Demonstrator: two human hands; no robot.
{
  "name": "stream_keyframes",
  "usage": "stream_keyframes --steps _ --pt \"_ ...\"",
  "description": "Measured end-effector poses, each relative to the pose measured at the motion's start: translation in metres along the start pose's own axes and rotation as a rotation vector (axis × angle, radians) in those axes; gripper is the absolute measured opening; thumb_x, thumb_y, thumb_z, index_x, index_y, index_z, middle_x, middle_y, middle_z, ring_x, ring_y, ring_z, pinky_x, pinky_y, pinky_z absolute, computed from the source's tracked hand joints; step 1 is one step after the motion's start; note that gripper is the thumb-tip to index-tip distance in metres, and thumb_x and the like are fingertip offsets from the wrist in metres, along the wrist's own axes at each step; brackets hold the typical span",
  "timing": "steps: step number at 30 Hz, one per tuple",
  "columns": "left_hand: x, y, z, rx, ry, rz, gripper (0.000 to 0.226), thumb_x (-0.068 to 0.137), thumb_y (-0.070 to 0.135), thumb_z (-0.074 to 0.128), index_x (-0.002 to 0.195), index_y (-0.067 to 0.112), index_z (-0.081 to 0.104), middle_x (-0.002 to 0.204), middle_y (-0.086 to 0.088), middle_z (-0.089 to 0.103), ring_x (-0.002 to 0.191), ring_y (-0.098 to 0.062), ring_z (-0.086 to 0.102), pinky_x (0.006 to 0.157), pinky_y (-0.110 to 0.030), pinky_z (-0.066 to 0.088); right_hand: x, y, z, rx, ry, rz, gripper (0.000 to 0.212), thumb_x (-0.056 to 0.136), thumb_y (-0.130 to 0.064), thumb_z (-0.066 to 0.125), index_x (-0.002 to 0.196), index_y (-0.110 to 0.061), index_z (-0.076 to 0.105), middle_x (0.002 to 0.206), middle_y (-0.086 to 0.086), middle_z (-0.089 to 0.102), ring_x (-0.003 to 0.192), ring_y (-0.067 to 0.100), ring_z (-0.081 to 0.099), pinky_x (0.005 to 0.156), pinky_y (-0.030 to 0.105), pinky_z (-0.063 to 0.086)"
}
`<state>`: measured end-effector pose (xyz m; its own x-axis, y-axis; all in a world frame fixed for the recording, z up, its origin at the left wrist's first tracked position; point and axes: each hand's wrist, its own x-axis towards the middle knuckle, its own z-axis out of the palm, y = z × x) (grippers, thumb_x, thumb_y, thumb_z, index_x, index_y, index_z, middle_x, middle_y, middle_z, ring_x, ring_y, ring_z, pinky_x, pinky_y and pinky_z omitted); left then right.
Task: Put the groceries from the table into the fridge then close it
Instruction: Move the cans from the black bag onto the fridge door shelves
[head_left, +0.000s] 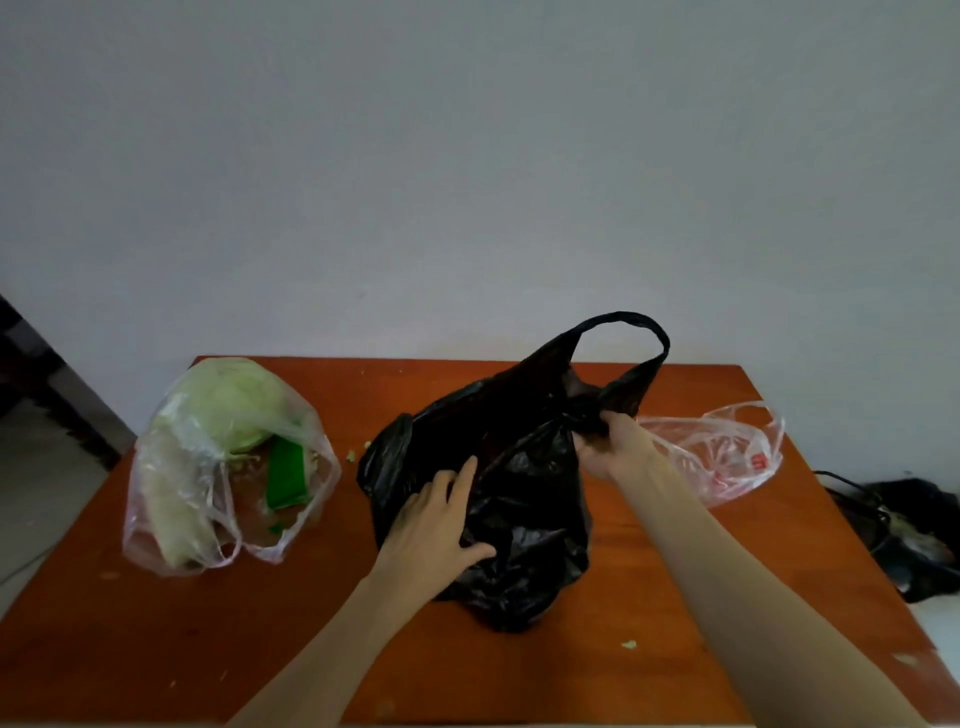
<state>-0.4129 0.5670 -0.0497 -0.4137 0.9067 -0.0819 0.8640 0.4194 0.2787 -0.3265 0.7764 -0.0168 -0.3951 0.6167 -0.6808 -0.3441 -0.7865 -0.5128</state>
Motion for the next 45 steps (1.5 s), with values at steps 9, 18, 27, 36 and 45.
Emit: stream_keyframes --steps 9,18,27,36,45 --pt "-0.032 0.031 0.038 0.244 0.33 0.418 0.018 0.065 0.012 0.078 0.077 0.022 0.067 0.077 0.003 0.057 0.078 -0.016 0.056 0.09 -0.032 0.033 -0.04 0.022 -0.044 -0.948 -0.038 -0.224 0.064 0.067 -0.071 0.062 0.097 -0.014 0.056 0.091 0.0 0.057 0.085 0.02 0.056 0.079 0.039 0.047" --pt "-0.052 0.056 0.052 0.312 0.334 0.497 0.013 0.078 0.024 0.068 0.09 0.025 0.071 0.09 0.006 0.067 0.095 -0.014 0.061 0.108 -0.047 0.031 -0.057 0.05 -0.079 -1.055 -0.06 -0.02 0.011 0.093 -0.007 0.049 0.092 -0.003 0.059 0.076 0.009 0.057 0.066 0.02 0.054 0.051 0.03 0.048" --pt "-0.078 0.013 0.089 0.362 0.217 0.043 0.046 0.084 0.034 0.059 0.126 0.015 0.056 0.114 -0.009 0.064 0.123 -0.036 0.05 0.108 -0.06 0.025 -0.05 0.036 -0.105 0.275 -0.166 0.223 0.018 0.096 -0.007 0.039 0.108 0.003 0.048 0.109 0.02 0.057 0.115 0.033 0.054 0.094 0.043 0.045" --pt "-0.074 0.007 0.099 -0.05 0.035 0.035 0.076 0.089 0.063 0.005 0.13 0.02 0.053 0.141 -0.004 0.044 0.14 -0.027 0.027 0.114 -0.049 0.015 -0.036 0.039 -0.122 0.08 -0.114 0.204 0.025 0.095 -0.035 0.048 0.089 -0.012 0.059 0.081 0.004 0.059 0.08 0.019 0.058 0.088 0.029 0.047" --pt "-0.044 0.02 0.095 -0.929 0.208 -0.952 0.081 0.076 0.038 0.073 0.137 0.01 0.028 0.142 -0.017 0.028 0.125 -0.035 0.038 0.1 -0.046 0.04 -0.037 0.052 -0.144 -0.177 -0.216 0.118 0.047 0.093 -0.047 0.045 0.118 -0.009 0.058 0.117 0.013 0.062 0.105 0.029 0.059 0.08 0.038 0.048"
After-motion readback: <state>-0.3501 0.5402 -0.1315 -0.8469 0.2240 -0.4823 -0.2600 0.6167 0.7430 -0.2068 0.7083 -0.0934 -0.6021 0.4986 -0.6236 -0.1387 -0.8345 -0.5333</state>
